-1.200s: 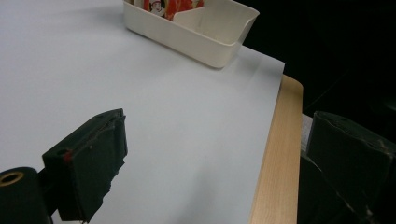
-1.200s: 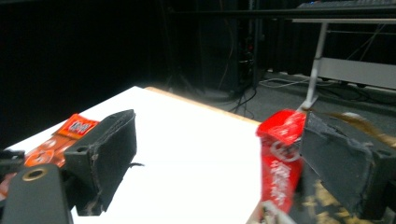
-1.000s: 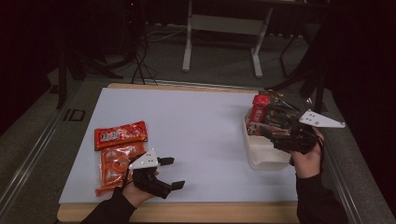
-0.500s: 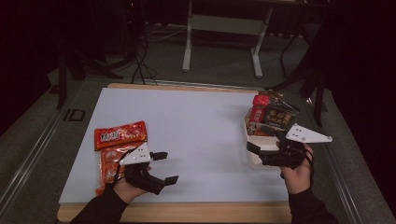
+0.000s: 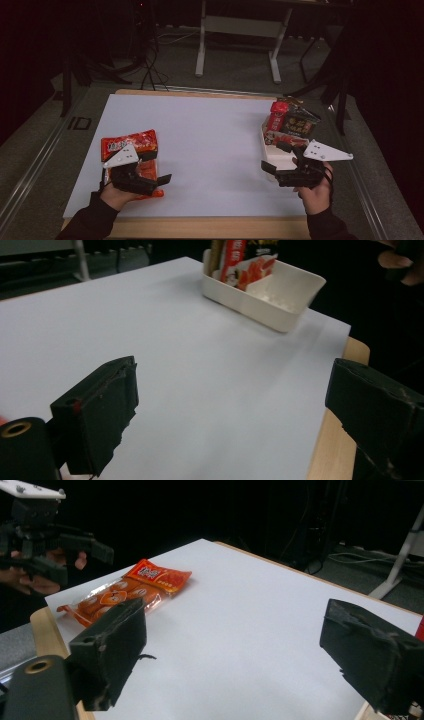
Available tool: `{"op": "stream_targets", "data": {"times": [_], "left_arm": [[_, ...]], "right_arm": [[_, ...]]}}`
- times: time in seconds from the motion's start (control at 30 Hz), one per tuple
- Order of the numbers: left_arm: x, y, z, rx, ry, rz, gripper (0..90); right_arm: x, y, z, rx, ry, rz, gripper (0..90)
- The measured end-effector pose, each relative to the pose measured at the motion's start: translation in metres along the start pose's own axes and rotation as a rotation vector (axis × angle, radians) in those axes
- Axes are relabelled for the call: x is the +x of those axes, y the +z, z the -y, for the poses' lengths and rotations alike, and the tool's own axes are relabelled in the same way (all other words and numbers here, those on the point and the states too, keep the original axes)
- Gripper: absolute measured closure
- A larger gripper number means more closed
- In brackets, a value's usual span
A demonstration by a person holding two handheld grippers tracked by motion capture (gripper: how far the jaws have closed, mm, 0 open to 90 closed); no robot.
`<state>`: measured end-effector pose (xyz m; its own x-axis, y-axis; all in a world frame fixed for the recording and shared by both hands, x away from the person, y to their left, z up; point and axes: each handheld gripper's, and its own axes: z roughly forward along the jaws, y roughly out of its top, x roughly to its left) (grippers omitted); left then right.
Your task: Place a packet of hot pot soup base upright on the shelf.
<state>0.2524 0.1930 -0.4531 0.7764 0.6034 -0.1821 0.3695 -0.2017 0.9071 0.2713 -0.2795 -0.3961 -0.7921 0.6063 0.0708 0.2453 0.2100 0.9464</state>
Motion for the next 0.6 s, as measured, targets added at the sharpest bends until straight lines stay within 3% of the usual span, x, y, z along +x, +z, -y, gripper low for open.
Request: {"op": "stream_targets", "data": {"times": [0.23, 0.5, 0.6], "left_arm": [[0.017, -0.021, 0.004, 0.003, -0.027, -0.088, 10.1], [0.044, -0.042, 0.013, 0.009, -0.075, -0.217, 16.0], [0.054, -0.048, 0.019, 0.019, -0.088, -0.285, 20.7]], "right_arm": [[0.008, 0.005, 0.002, 0.012, -0.019, -0.008, 10.9], [0.013, 0.007, 0.004, 0.028, -0.04, -0.015, 11.1], [0.013, 0.006, 0.005, 0.026, -0.037, -0.023, 11.3]]}}
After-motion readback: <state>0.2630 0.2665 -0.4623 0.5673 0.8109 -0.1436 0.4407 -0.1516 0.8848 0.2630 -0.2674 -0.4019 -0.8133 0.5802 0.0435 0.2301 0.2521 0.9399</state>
